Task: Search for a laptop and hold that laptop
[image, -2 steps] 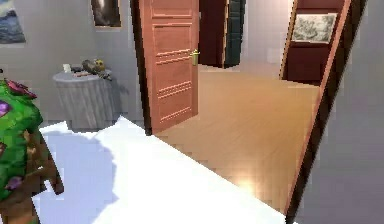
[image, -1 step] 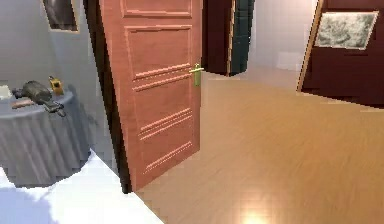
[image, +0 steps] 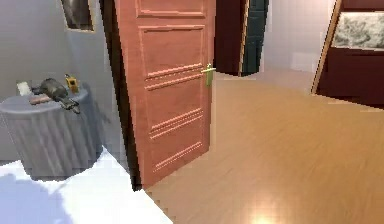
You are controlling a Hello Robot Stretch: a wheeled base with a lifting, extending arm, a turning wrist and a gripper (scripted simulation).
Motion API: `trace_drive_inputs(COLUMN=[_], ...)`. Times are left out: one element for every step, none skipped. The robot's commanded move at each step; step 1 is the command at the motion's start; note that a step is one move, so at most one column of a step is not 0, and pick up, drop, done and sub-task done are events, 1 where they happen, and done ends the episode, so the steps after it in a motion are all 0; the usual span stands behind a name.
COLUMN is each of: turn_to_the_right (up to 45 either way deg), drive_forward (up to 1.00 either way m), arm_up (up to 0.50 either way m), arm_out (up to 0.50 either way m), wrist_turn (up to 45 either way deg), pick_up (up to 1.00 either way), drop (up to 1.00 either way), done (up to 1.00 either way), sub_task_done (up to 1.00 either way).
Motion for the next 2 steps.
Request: trace_drive_inputs(turn_to_the_right=[0.0,33.0], drive_forward=[0.45,0.0], arm_up=[0.0,0.0], arm_out=[0.0,0.0], wrist_turn=[0.0,0.0], pick_up=[0.0,0.0], drop=[0.0,0.0], done=[0.0,0.0], sub_task_done=[0.0,0.0])
